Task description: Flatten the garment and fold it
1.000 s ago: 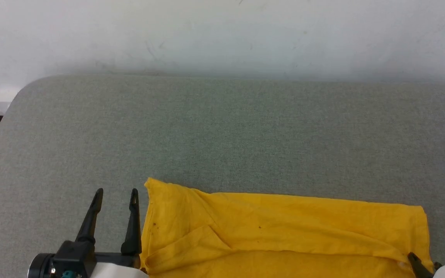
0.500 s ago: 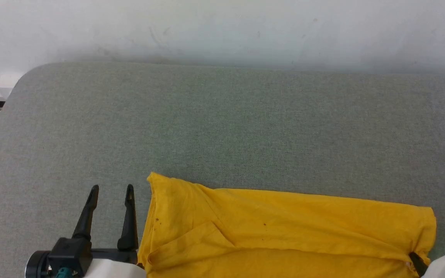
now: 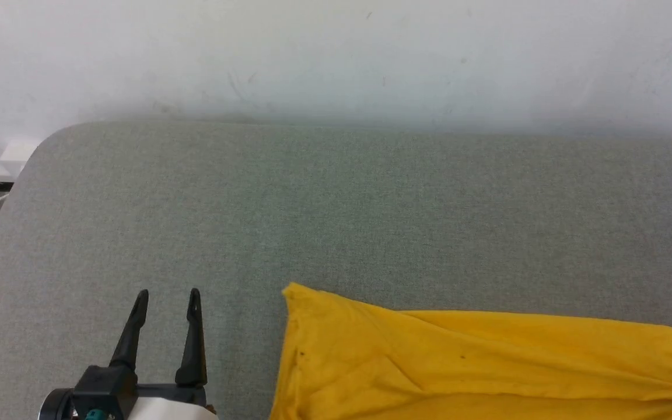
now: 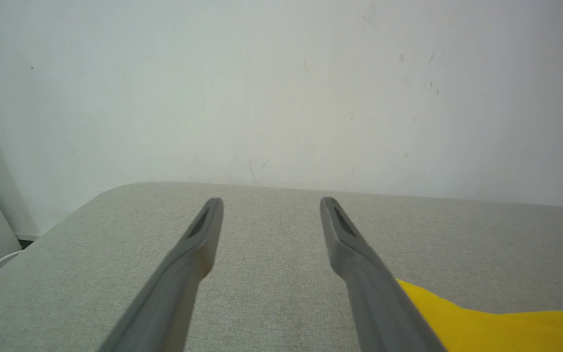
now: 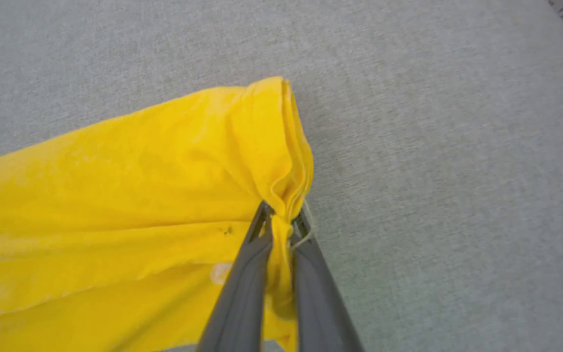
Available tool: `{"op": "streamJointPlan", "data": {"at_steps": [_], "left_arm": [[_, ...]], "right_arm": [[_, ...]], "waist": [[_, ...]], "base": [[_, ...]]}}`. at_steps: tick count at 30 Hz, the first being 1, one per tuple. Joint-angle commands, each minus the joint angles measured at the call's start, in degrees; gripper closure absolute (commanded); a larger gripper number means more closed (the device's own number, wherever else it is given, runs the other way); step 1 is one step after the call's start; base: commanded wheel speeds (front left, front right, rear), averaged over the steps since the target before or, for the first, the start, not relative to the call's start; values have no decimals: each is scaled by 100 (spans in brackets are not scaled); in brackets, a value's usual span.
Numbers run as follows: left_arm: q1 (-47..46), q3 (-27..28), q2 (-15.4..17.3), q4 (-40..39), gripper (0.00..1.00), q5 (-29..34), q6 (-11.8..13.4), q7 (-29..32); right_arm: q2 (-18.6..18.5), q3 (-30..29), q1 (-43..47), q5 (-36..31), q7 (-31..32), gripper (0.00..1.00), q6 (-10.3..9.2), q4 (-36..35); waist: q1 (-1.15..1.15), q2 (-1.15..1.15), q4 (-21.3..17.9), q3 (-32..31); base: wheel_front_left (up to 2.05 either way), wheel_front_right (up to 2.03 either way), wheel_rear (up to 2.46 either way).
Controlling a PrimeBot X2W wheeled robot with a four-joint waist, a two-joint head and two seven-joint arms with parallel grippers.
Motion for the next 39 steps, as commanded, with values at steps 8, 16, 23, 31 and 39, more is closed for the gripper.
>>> {"op": "streamJointPlan", "data": {"at_steps": [8,16,23,31,39], "left_arm": [[106,84,-58,-5,0,64,-75,-27],[170,129,-81,-21,0,74,-97,-27],[212,101,-92,-27,0,72,-97,-27],[148,23,-97,1,0,99,-99,-27],[47,-39,-99,50,0,103,-110,-27]], "right_arm": [[51,5,69,118,324,100,-12,-532],[161,850,634,519,844,100,-12,-1697],[232,1913,776,1057,1237,100,-12,-2470],[481,2977,244,1402,1173,100,-12,-2329],[791,3615,-422,1398,889,100,-12,-1409]], "waist": [[0,0,-15,-130],[0,0,79,-292],[0,0,267,-370],[0,0,692,-369],[0,0,1189,-299]], "base": [[0,0,0],[0,0,0],[0,0,0],[0,0,0],[0,0,0]]}}
